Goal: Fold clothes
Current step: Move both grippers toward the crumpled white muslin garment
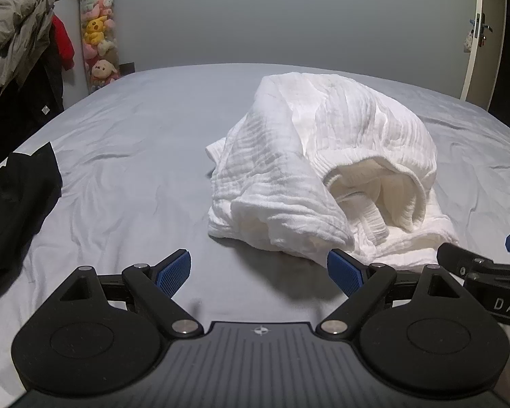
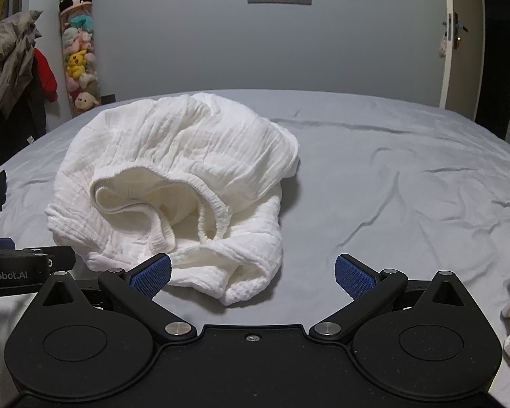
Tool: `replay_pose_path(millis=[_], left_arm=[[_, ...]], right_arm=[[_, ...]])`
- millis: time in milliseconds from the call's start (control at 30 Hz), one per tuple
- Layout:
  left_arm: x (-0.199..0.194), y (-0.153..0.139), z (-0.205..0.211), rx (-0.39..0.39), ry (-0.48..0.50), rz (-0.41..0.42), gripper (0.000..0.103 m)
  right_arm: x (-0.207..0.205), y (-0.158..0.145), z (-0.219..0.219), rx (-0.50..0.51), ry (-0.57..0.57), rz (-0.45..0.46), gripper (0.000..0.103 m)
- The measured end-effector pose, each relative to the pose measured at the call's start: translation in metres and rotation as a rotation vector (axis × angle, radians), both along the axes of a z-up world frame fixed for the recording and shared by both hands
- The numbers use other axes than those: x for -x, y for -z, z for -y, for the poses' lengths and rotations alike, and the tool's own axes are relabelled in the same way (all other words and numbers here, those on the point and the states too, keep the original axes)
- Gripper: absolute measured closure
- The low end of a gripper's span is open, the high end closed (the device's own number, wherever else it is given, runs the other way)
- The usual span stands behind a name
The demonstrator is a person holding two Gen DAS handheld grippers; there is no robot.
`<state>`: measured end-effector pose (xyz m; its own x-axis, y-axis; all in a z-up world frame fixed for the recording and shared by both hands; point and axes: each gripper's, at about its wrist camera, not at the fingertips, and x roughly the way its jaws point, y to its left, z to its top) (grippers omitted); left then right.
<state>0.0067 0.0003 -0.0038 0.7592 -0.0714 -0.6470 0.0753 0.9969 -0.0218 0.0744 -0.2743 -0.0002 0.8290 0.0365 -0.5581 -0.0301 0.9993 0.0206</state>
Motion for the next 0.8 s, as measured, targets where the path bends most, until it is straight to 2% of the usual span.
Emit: replay_pose_path(millis=[600, 800], left_arm=[[-0.008, 0.0, 0.003, -0.008, 0.008, -0.009, 0.015], [-0.013, -0.005, 0.006, -0.008, 0.047, 0.0, 0.015]], right_arm=[[-0.01, 0.005, -0.006, 0.009, -0.031, -0.035, 0.0], [-0.014, 0.002, -0.007, 0.02, -0.044, -0.021, 0.002]])
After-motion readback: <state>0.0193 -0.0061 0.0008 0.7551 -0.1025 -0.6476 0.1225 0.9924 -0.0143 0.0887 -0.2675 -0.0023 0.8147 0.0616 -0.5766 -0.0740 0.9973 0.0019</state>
